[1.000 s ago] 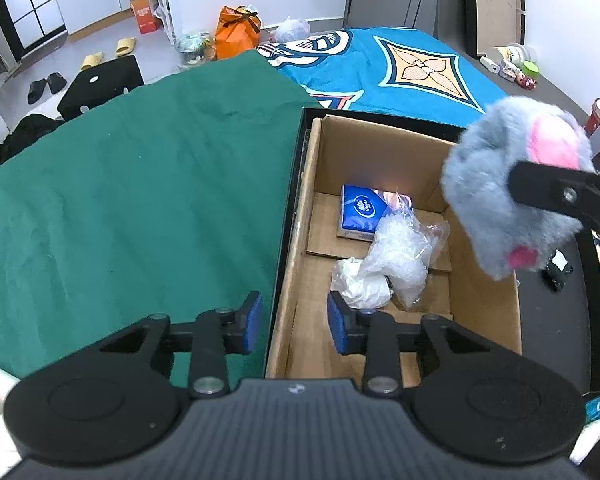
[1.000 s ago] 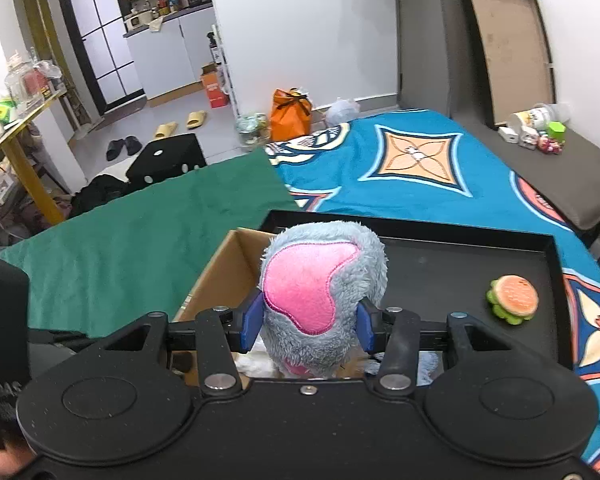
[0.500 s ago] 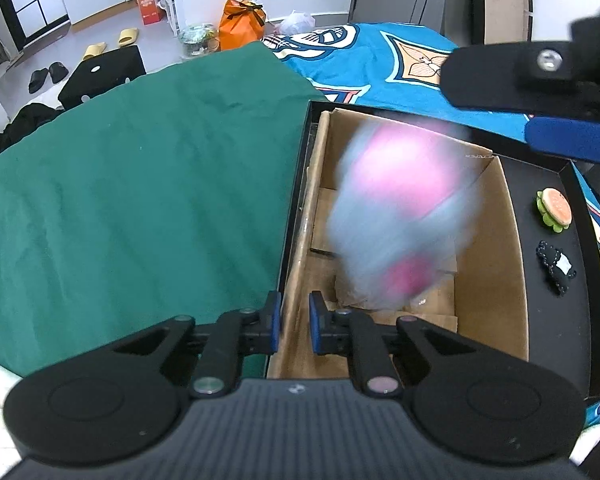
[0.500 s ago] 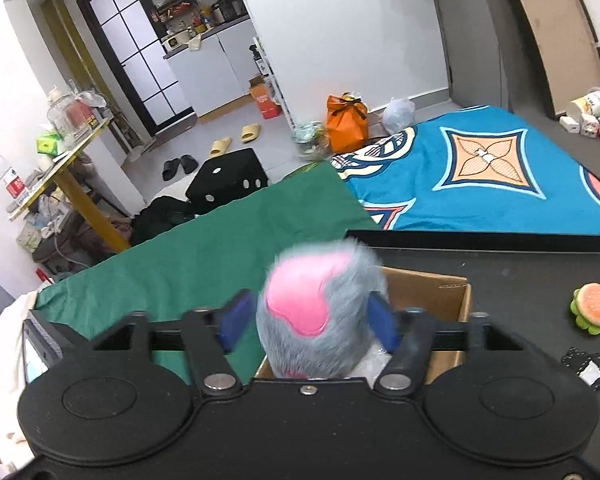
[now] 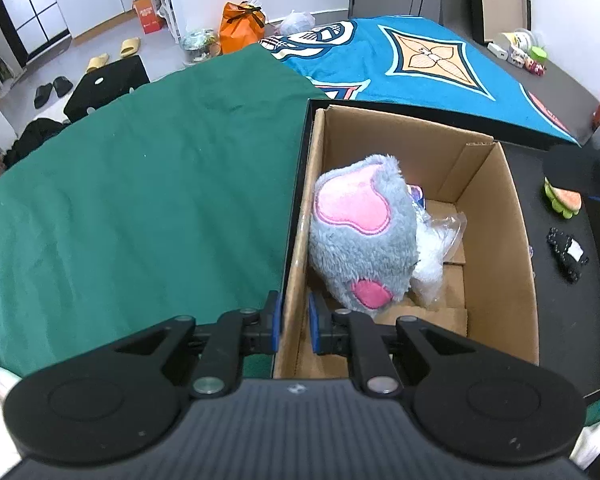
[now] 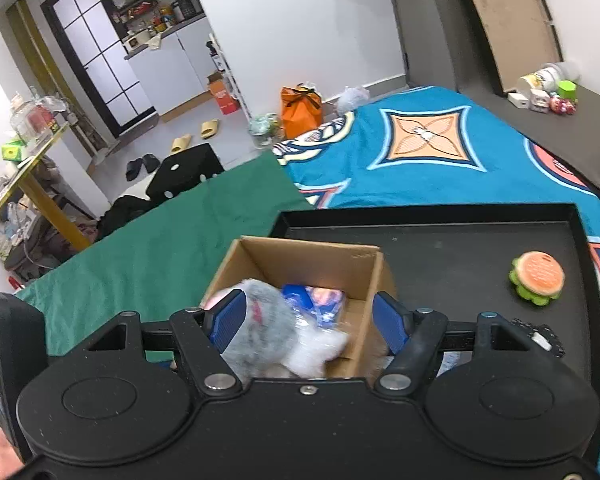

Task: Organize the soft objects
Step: 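Carry the grey plush with the right gripper into the box and release, then move the right gripper to the black cloth patch and grasp it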

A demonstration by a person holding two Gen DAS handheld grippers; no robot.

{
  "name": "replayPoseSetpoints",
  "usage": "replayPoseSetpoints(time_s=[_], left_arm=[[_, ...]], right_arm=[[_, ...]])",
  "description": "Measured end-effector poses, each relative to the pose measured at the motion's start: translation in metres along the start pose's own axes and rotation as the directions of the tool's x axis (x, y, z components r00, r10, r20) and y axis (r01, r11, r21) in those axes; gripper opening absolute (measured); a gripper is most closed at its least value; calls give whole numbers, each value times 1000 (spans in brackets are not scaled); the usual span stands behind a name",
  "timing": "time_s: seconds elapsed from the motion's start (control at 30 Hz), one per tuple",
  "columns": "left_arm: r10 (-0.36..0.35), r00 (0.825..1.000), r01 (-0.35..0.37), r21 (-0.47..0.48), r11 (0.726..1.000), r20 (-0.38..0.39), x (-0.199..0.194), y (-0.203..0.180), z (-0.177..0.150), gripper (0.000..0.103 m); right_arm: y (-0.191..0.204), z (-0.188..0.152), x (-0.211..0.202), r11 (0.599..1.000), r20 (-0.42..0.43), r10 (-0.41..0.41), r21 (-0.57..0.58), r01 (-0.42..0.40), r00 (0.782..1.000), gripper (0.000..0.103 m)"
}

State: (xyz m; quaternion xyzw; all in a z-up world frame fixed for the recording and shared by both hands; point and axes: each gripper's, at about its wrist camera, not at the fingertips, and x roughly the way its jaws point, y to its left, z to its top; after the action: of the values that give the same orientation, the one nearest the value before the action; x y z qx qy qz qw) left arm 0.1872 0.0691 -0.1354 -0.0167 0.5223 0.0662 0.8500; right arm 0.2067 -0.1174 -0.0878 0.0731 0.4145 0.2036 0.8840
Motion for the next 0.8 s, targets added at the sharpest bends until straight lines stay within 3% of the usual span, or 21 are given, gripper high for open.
replayPoseSetpoints(time_s=[0.5, 0.8], left_arm=[[94, 995, -92, 73, 993, -21, 2, -21, 2, 18], [146, 989, -141, 126, 982, -34, 6, -36, 4, 32]], right_arm=[[-49, -15, -4, 1000, -12, -19, 5, 19, 1000, 70], [-88, -30, -1, 999, -35, -32, 15, 32, 999, 69]])
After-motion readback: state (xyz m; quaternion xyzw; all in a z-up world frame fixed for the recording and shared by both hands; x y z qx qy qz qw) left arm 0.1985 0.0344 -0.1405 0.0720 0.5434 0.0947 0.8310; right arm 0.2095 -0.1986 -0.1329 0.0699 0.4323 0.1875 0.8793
